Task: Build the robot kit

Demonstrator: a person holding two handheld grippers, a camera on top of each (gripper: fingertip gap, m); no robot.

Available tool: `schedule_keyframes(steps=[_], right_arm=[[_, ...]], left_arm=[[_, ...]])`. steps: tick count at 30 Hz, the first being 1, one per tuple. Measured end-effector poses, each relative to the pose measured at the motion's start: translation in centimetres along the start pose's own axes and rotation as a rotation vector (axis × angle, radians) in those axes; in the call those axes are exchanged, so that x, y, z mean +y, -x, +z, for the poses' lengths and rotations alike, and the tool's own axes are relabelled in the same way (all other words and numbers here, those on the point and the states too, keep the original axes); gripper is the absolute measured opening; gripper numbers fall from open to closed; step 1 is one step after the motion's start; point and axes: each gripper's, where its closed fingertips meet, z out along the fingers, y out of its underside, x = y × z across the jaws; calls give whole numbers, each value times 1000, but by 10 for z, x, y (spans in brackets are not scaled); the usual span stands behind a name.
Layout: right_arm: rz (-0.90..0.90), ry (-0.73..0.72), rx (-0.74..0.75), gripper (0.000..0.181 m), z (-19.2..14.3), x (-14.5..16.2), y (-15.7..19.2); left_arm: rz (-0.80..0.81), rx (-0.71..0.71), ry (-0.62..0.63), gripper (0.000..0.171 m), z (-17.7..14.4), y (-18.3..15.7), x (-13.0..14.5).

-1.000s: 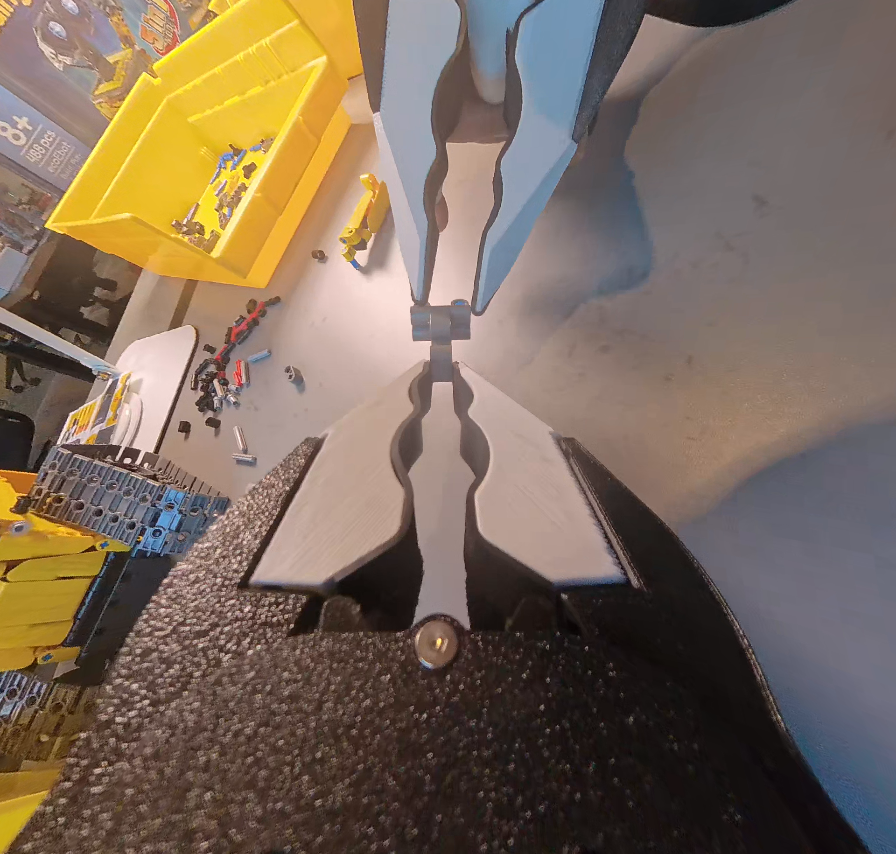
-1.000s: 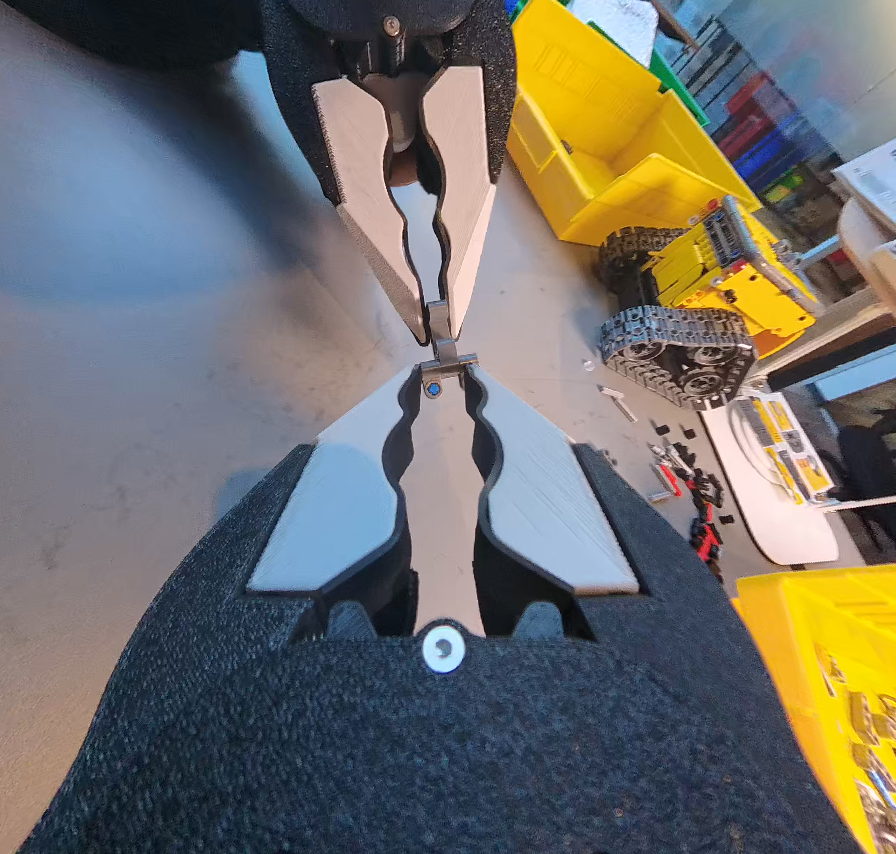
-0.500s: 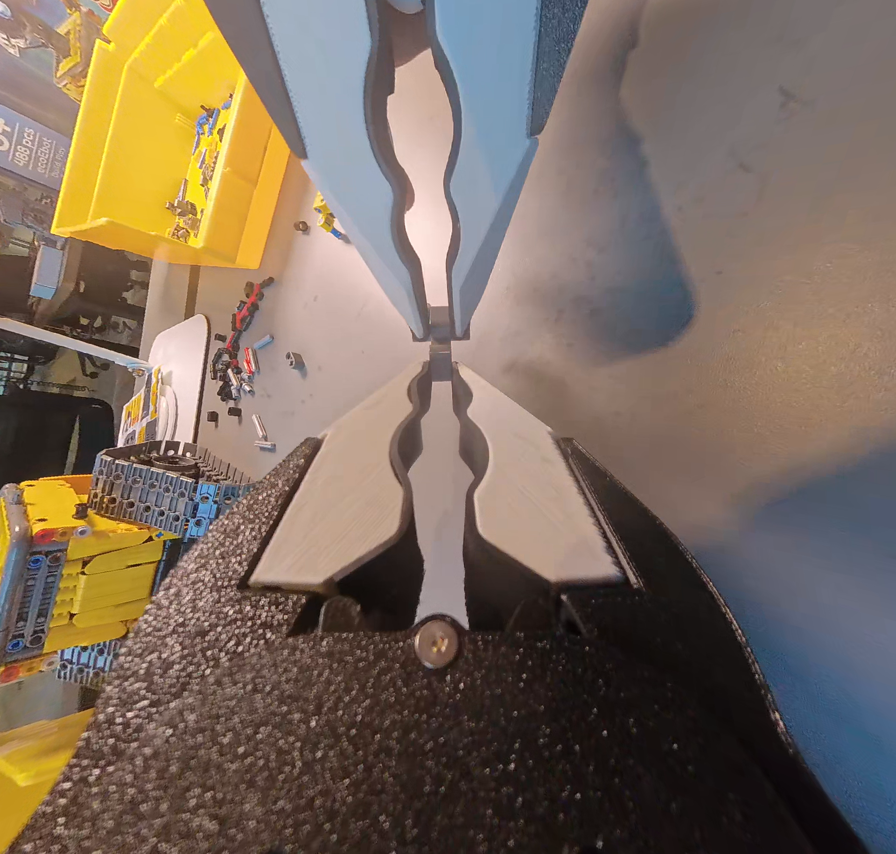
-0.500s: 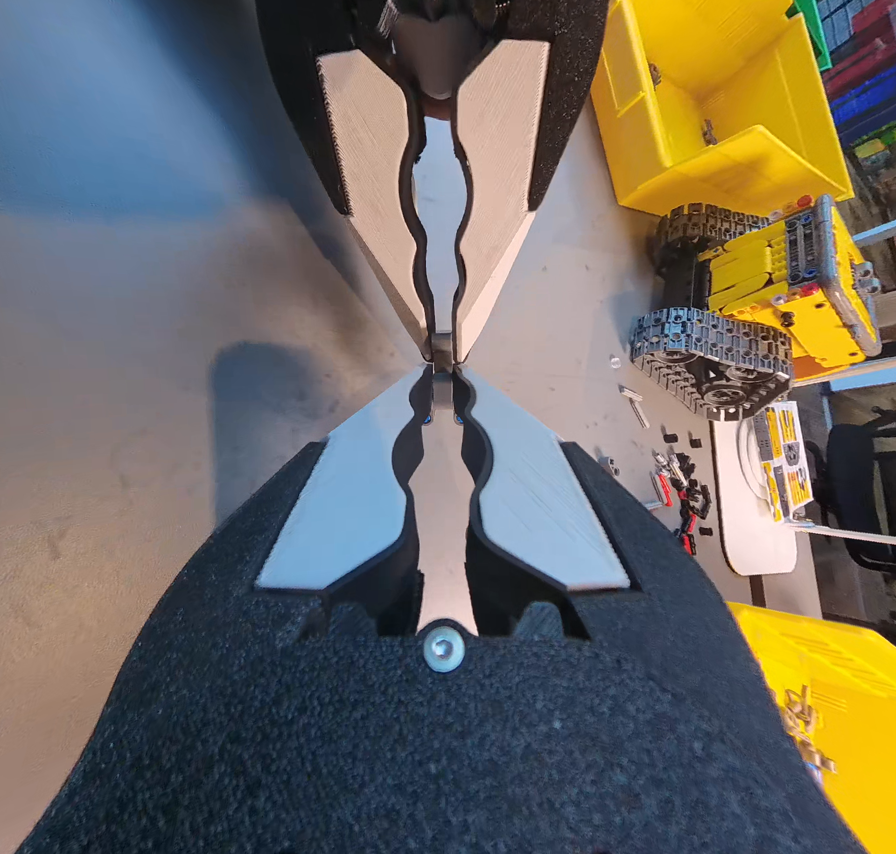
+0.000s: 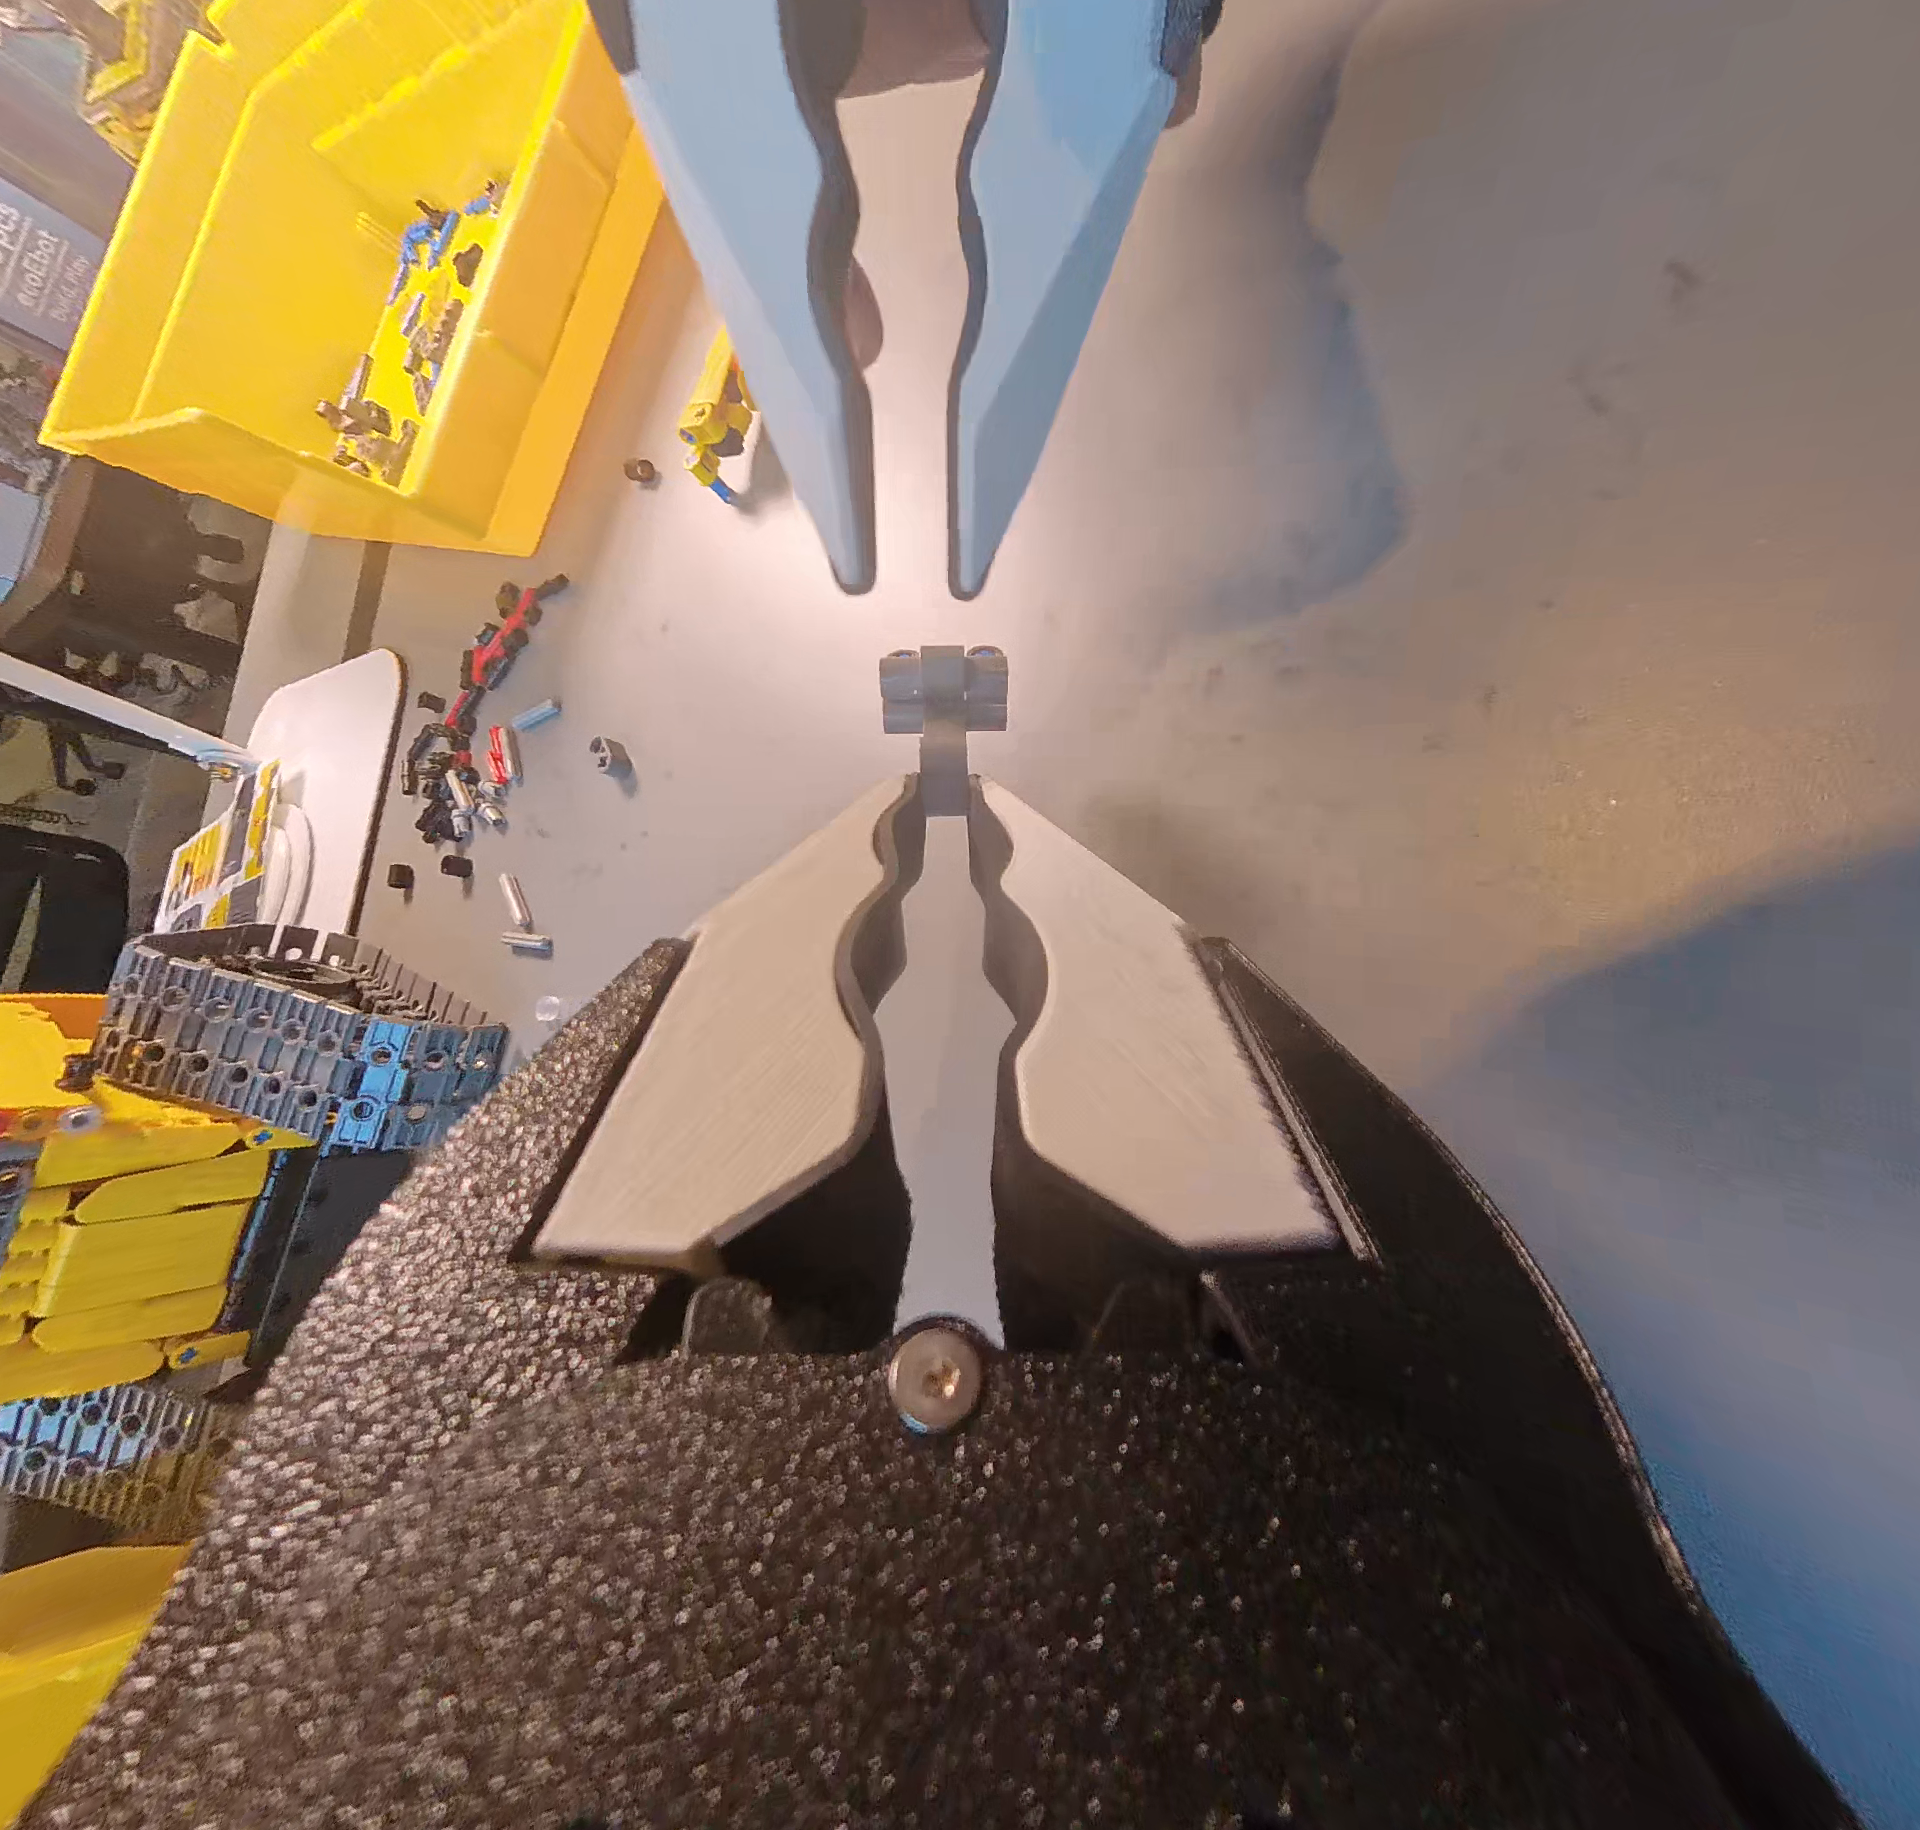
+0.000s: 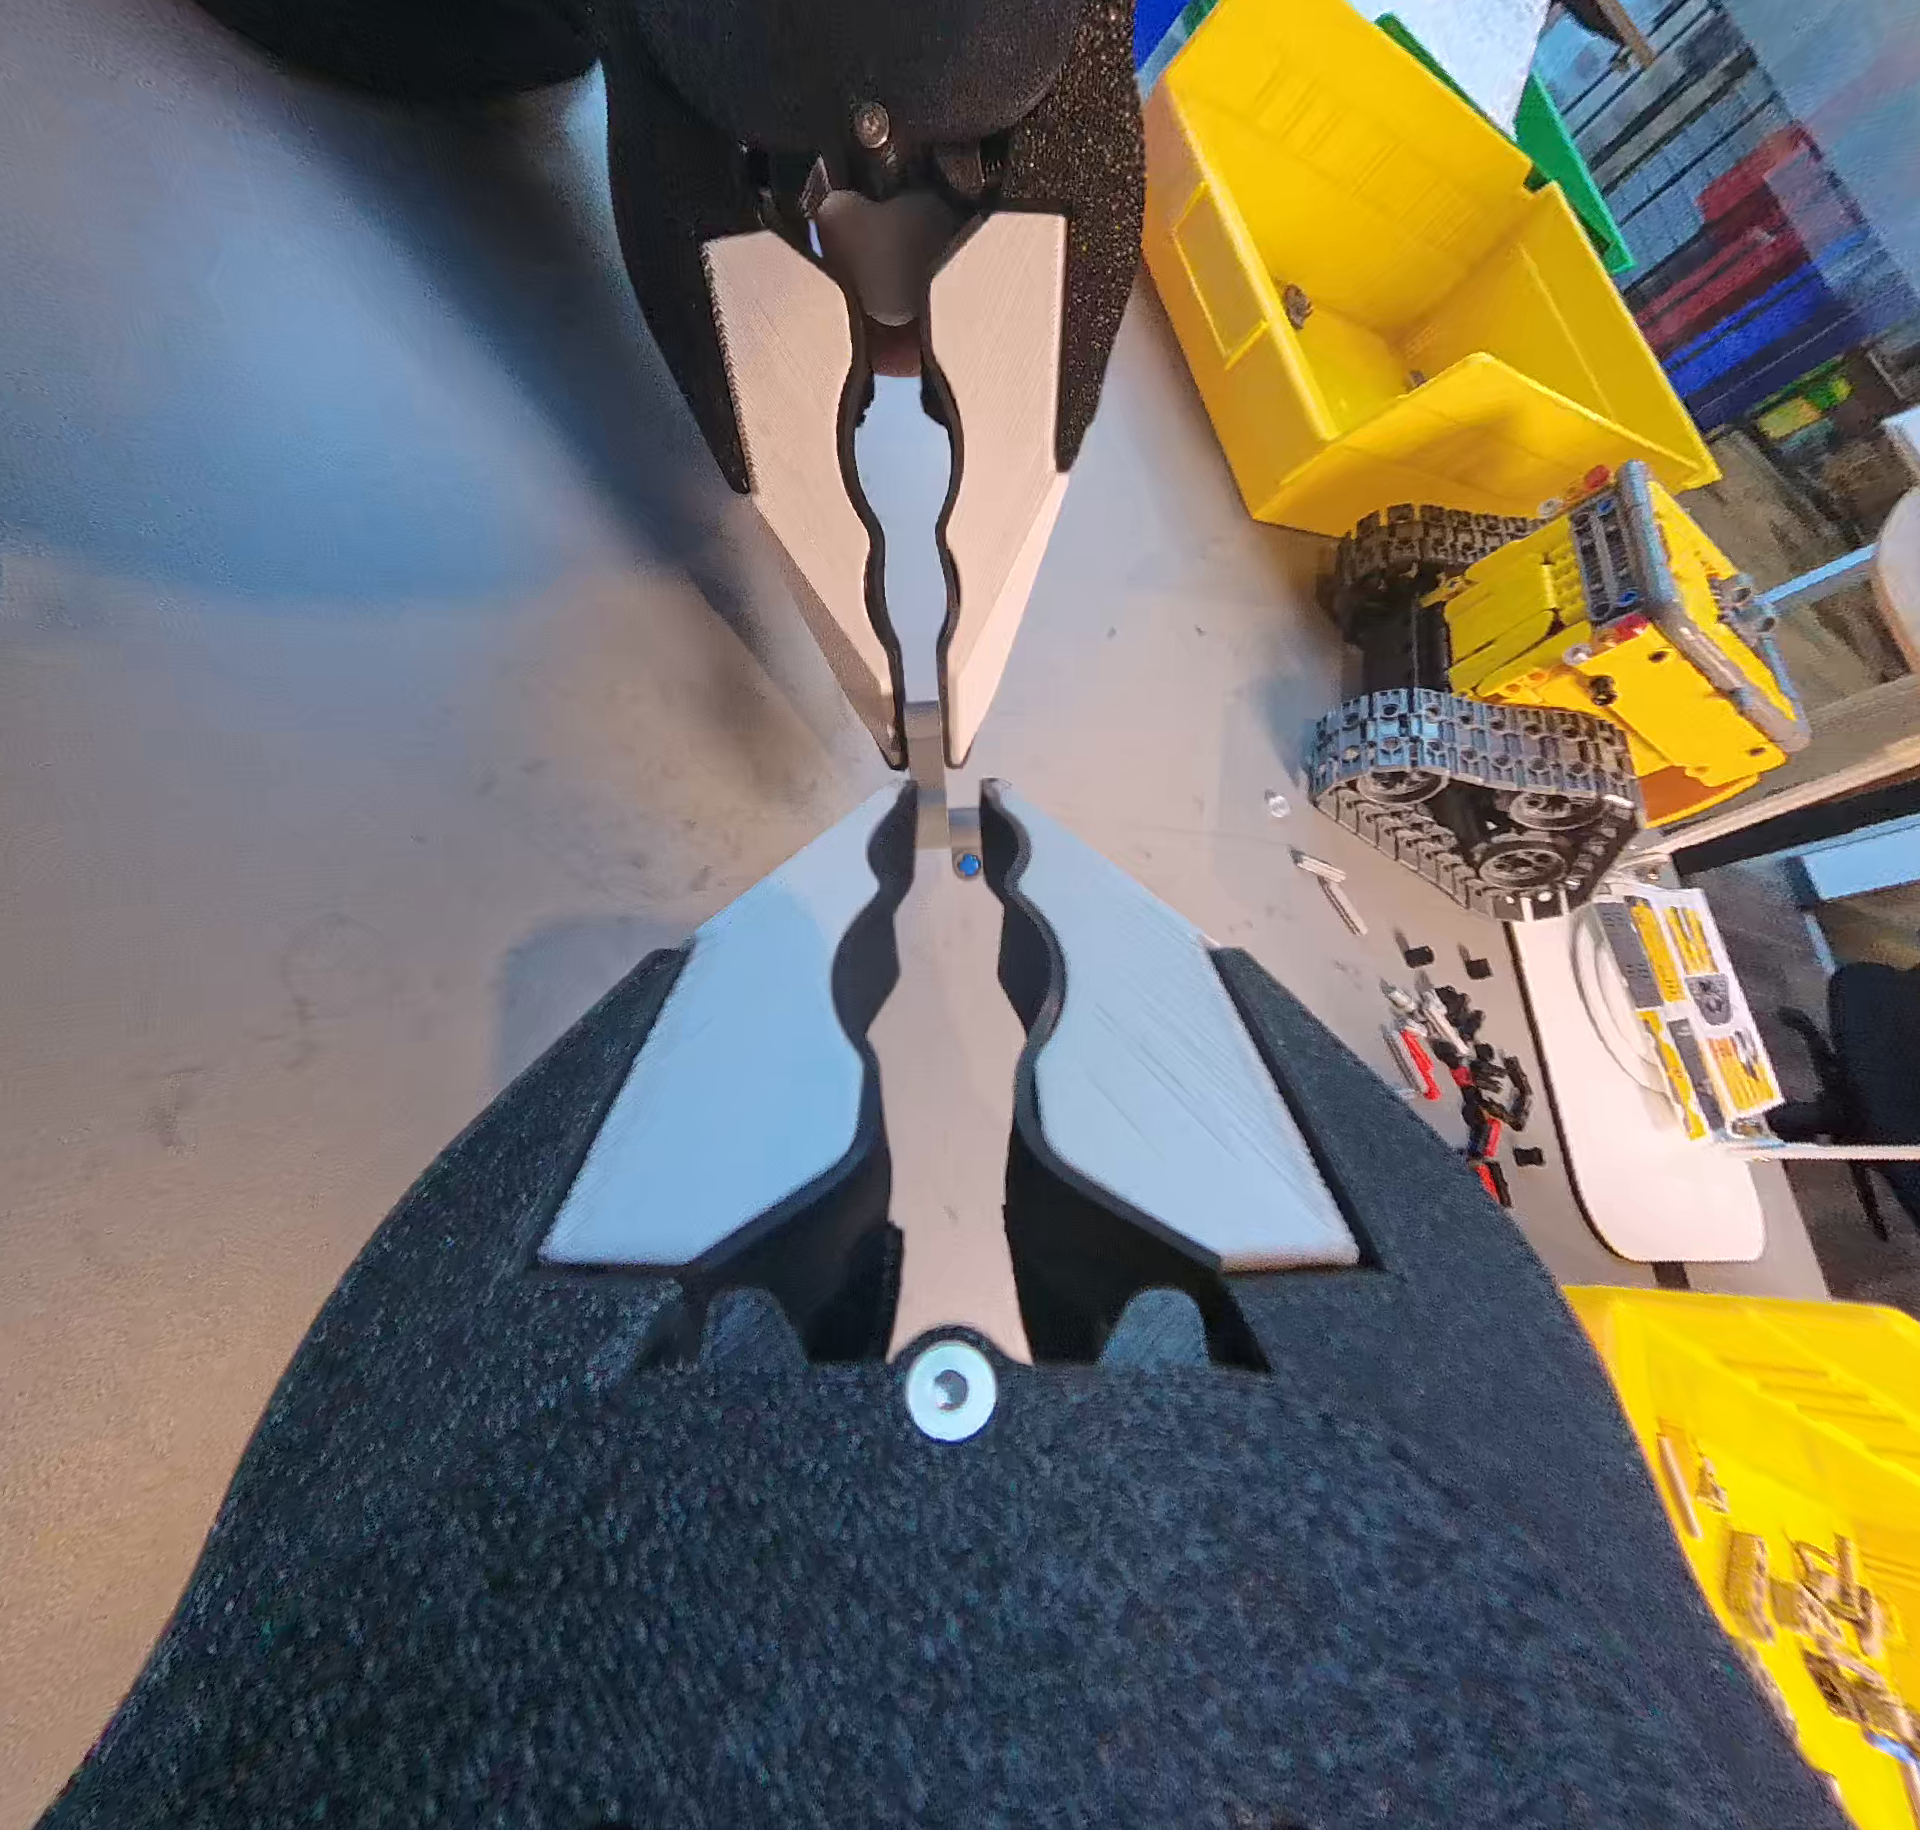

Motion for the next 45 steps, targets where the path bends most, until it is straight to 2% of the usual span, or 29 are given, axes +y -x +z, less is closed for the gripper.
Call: schedule_keyframes(steps=[2, 6, 10, 12, 16, 23, 27, 32, 35, 39, 41, 43, 45], right_arm=[[-3, 23, -18, 15, 6, 2, 4], [1, 42, -28, 8, 13, 8, 7], [81, -2, -49, 8, 10, 4, 6], [120, -24, -60, 16, 7, 4, 4], [246, -64, -102, 32, -1, 6, 0], [492, -273, -169, 33, -14, -12, -12], [471, -307, -115, 33, -16, -19, -20], [380, -312, 53, 27, -21, -21, -39], [285, -303, 116, 27, -24, -27, -43], [245, -245, 143, 27, -16, -26, -40], [237, -245, 155, 20, -15, -25, -41], [296, -241, 119, 16, -14, -21, -41], [465, -270, 42, 15, -14, -19, -41]], left_arm=[[-3, 7, -4, 6, 1, -2, -1], [-37, 30, -25, 6, 0, -4, -3], [-162, 103, -77, 6, -2, -6, -6], [-242, 146, -97, 7, -2, -6, -7], [-503, 286, -182, 7, -8, -5, -15], [-985, 520, -468, 7, -29, 15, -47], [-1209, 641, -603, 7, -39, 27, -55], [-1423, 732, -723, 7, -45, 42, -57], [-1464, 728, -717, 7, -42, 43, -53], [-1484, 736, -702, 7, -38, 40, -53], [-1494, 744, -686, 7, -36, 37, -55], [-1498, 742, -676, 8, -34, 35, -55], [-1455, 726, -671, 9, -35, 35, -55]])
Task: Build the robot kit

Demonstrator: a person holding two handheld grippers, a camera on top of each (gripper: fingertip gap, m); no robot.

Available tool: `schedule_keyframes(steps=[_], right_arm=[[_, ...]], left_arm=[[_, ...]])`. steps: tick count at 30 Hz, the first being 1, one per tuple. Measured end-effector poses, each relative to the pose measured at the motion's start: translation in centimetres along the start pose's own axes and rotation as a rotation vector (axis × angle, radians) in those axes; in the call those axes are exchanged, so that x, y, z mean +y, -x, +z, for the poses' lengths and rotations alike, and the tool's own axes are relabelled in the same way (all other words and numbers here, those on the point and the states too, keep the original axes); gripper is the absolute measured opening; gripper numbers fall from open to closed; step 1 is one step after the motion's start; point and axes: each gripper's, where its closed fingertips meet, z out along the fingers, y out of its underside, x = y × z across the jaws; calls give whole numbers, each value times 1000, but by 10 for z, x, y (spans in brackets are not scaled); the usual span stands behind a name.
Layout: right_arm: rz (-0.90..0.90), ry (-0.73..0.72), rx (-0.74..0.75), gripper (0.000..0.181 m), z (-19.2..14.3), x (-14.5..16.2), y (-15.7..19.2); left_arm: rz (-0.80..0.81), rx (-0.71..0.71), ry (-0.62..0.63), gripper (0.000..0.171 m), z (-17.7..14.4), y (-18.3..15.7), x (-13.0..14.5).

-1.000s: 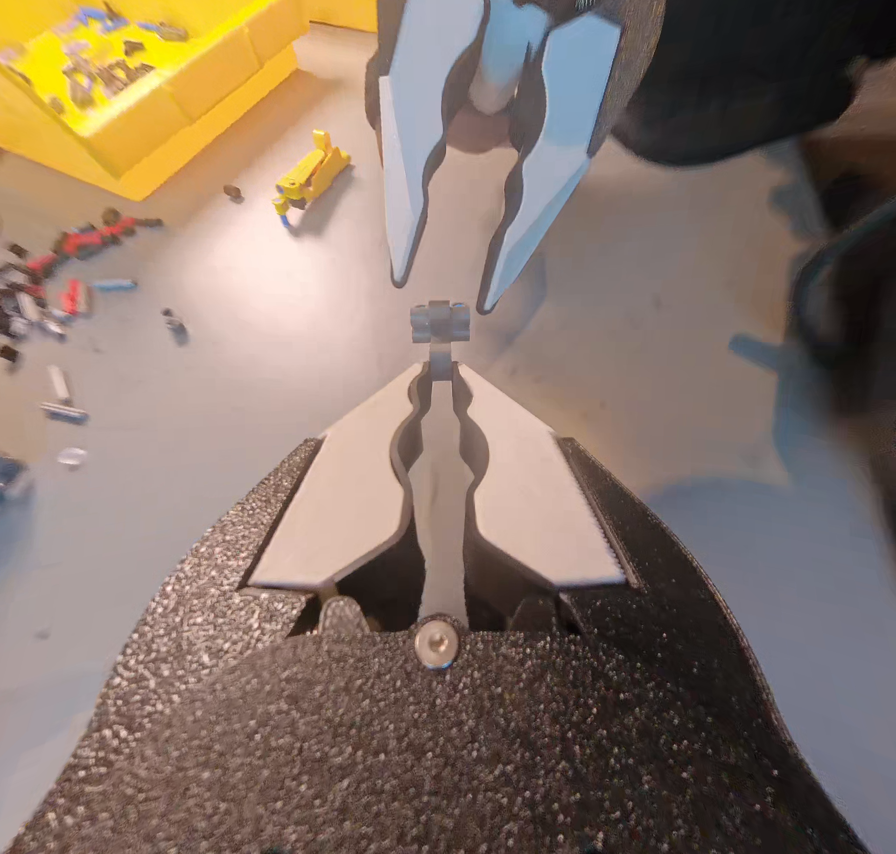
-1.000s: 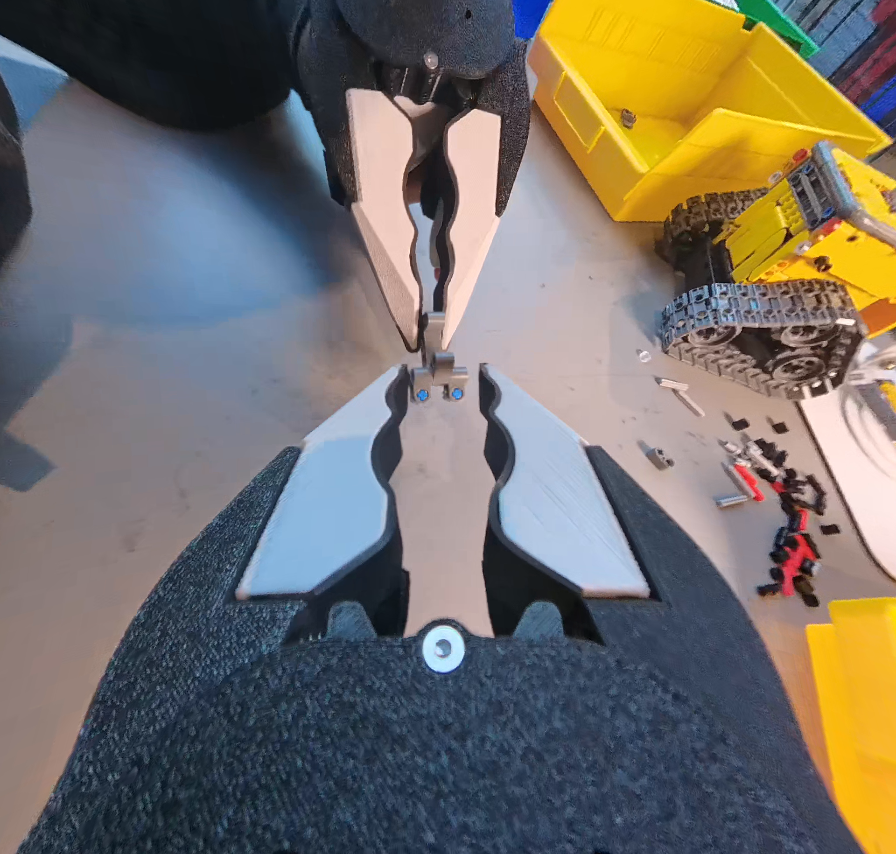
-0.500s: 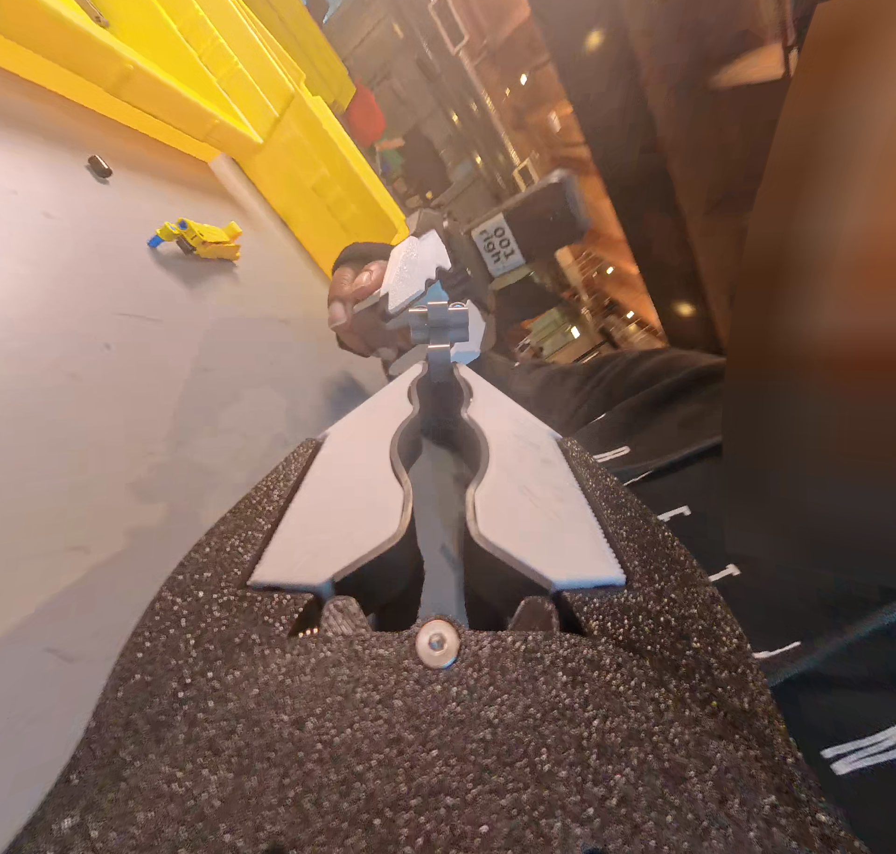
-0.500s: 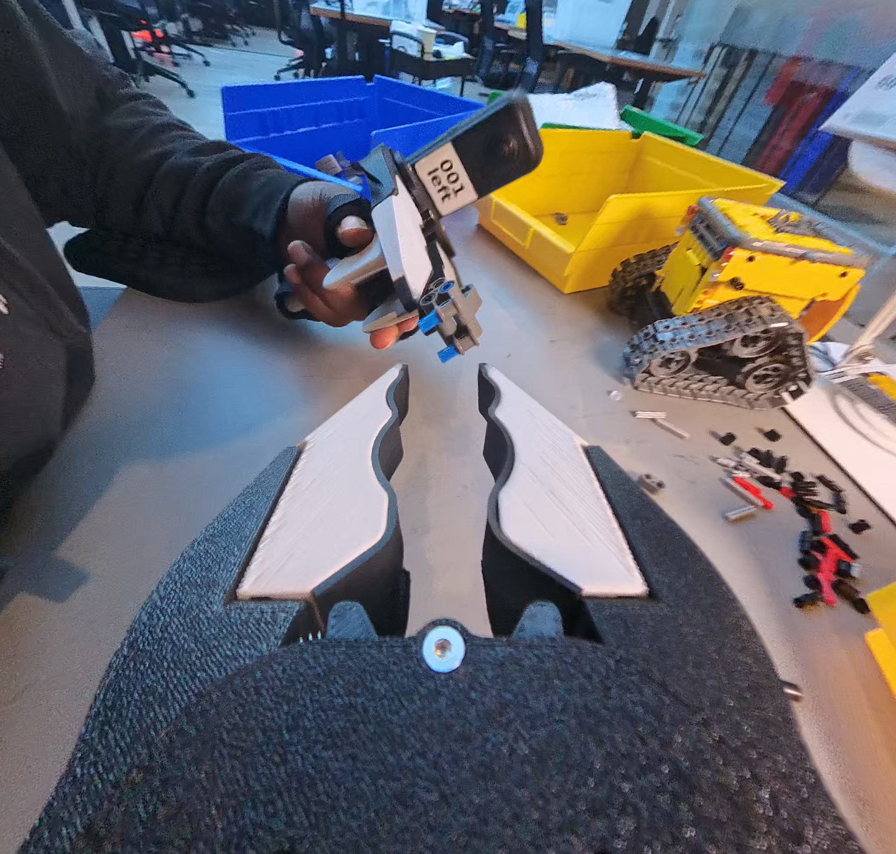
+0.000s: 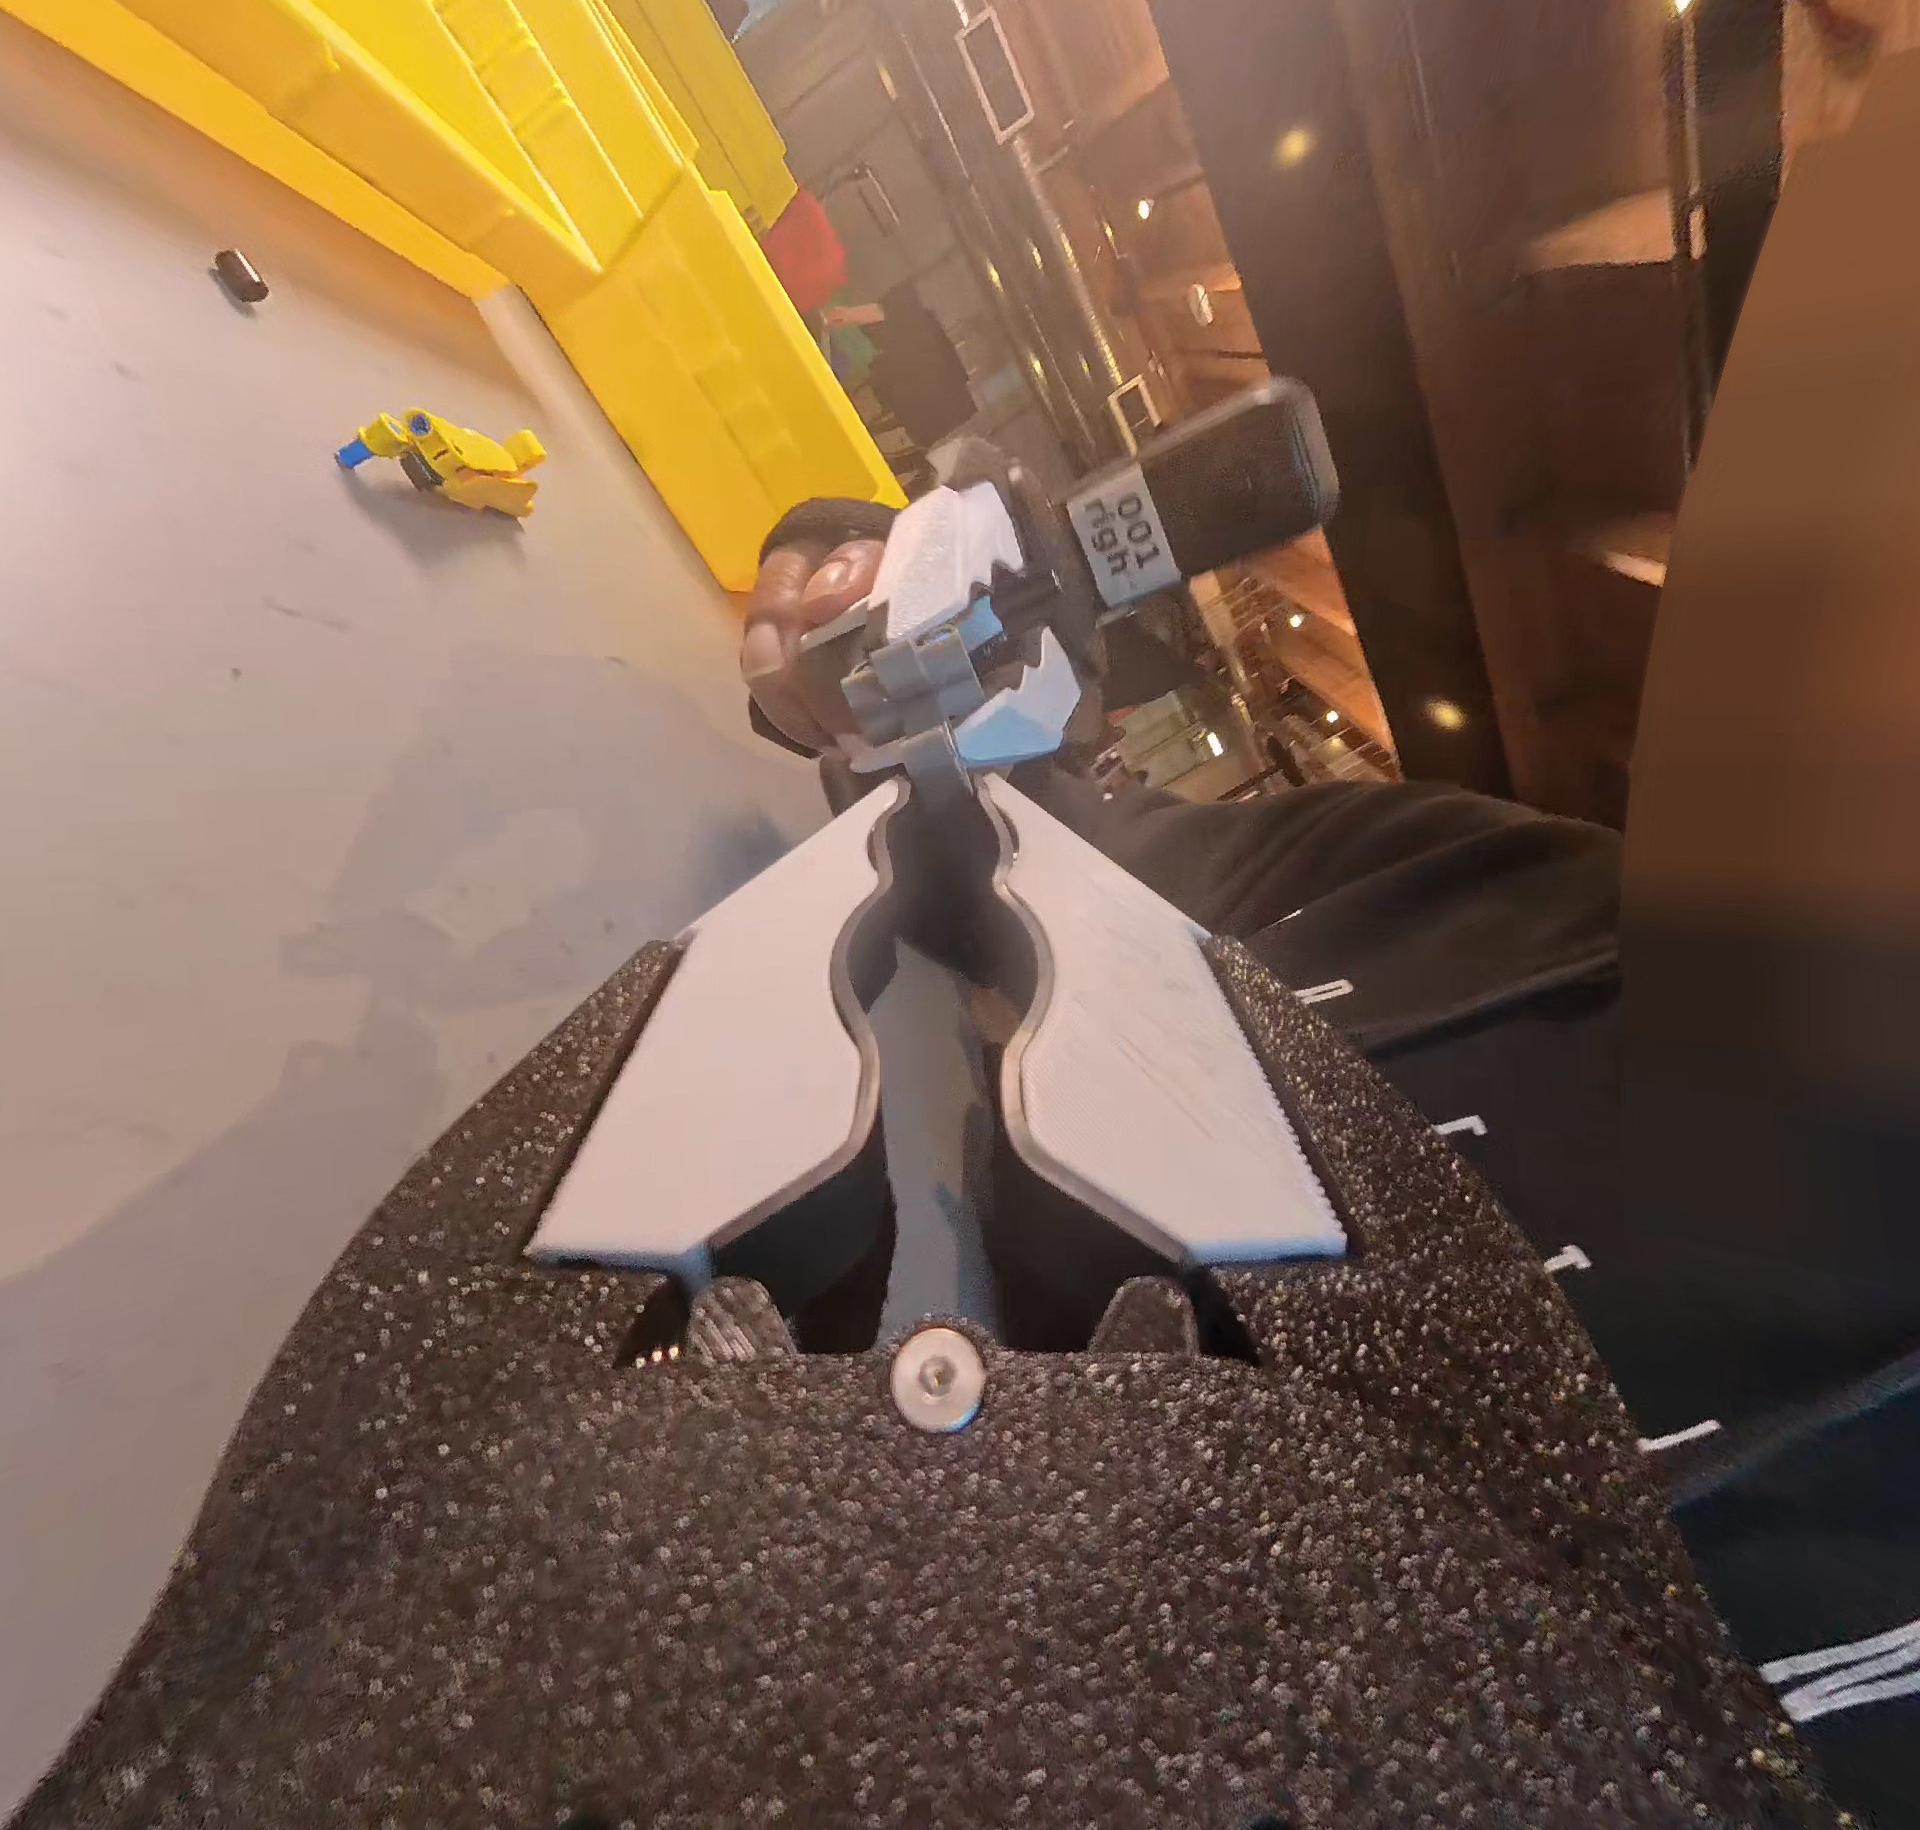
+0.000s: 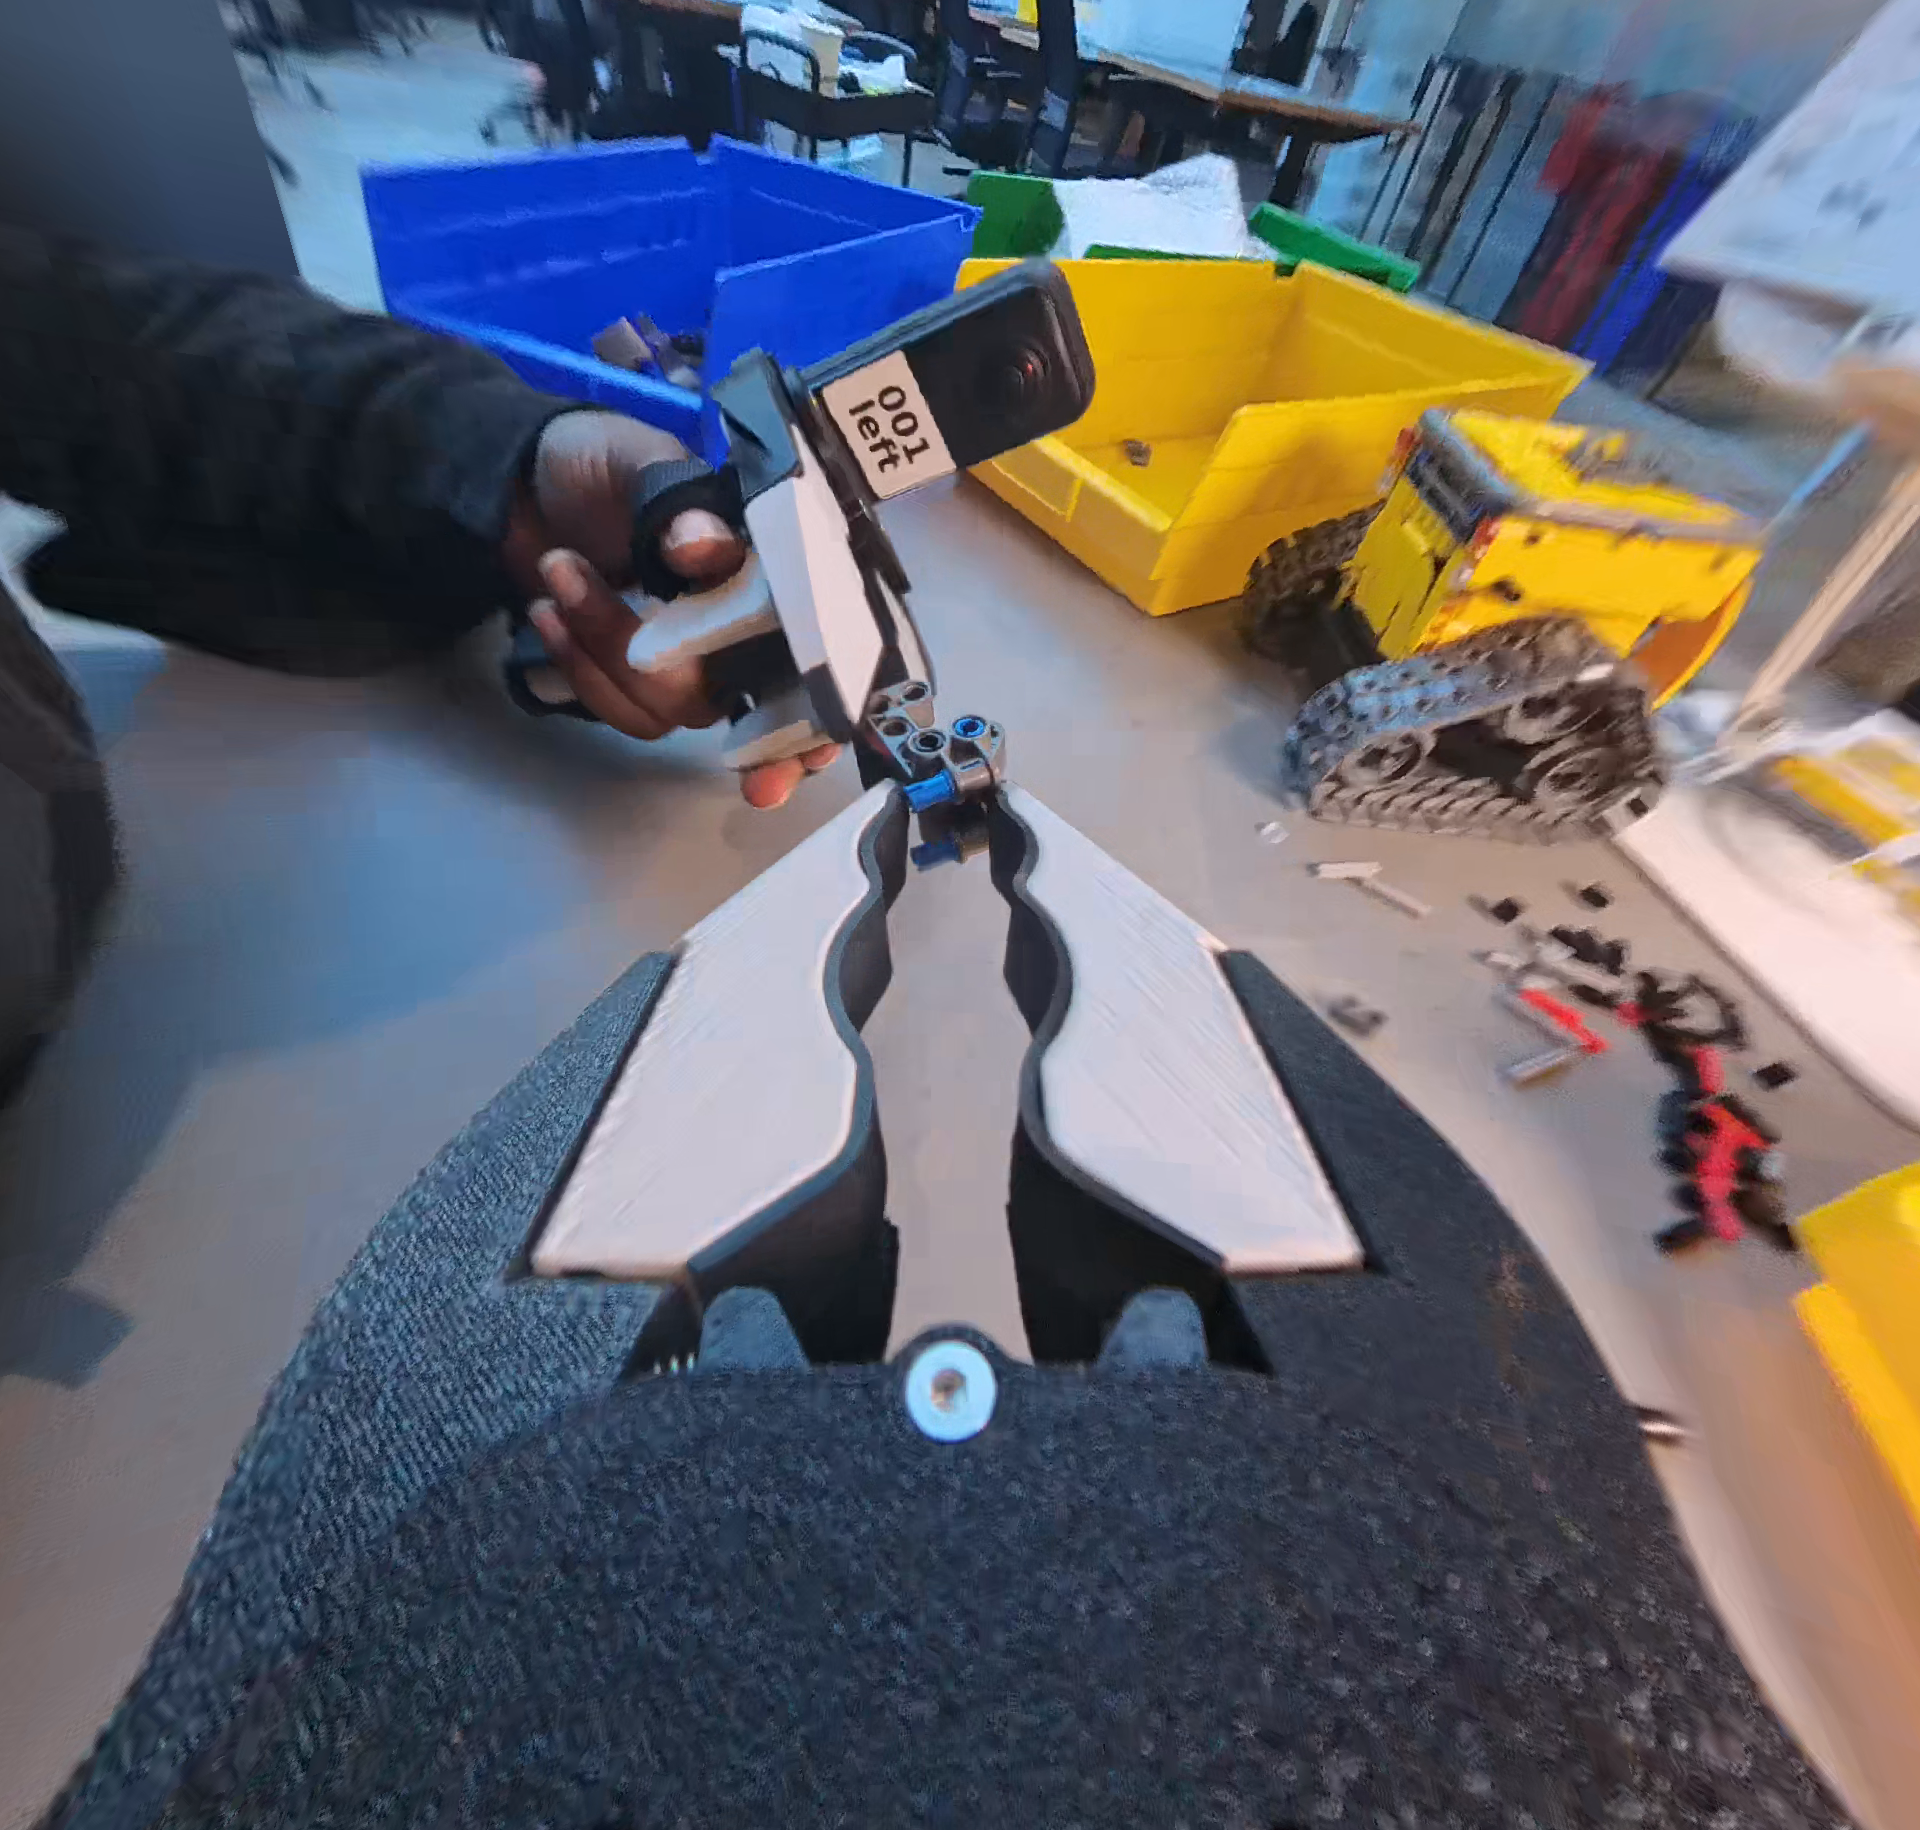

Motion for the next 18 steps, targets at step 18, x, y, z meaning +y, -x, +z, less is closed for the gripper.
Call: schedule_keyframes(steps=[18], right_arm=[[-214, 93, 62, 62, 1, 13, -5]], left_arm=[[61, -156, 16, 15, -11, 22, -6]])
